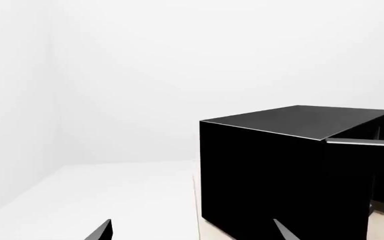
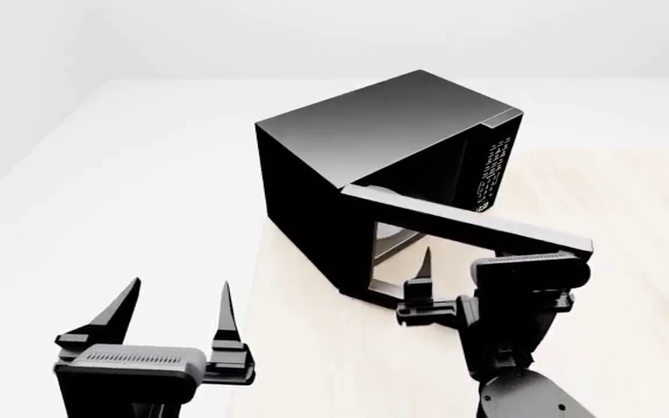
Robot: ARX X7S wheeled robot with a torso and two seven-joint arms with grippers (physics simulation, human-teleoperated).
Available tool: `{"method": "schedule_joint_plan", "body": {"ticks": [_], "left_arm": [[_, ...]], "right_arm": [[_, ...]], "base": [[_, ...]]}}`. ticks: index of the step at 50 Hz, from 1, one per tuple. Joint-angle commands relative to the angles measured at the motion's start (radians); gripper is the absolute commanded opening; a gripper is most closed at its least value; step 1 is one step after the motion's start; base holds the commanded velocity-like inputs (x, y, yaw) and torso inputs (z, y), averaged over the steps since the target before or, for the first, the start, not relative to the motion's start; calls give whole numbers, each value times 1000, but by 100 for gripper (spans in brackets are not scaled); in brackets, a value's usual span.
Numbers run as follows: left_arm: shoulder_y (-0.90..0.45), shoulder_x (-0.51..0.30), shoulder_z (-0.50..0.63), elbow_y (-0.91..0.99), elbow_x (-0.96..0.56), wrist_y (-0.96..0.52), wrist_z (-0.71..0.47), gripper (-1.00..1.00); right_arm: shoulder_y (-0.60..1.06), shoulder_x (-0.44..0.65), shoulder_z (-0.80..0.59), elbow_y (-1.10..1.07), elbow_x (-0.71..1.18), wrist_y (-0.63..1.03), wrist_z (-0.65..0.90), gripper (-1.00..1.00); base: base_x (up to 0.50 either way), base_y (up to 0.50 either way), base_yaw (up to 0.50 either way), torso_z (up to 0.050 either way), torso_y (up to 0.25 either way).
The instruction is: Close the microwave.
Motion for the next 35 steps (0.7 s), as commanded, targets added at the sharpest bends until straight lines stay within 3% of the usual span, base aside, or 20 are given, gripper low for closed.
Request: {"method": "schedule_joint_plan", "body": {"ticks": [1,35], "left_arm": [[-6,-3,1,-2,-4,-2,-1,100],[-4,-9,11,-7,-2,6,-9,100]], "right_arm": [[-25,0,-23,106,57,14,0,100],[80,-13,-46,283,25,-37,-87,100]], "base": [[0,0,0,0,0],[0,0,0,-2,0]]}}
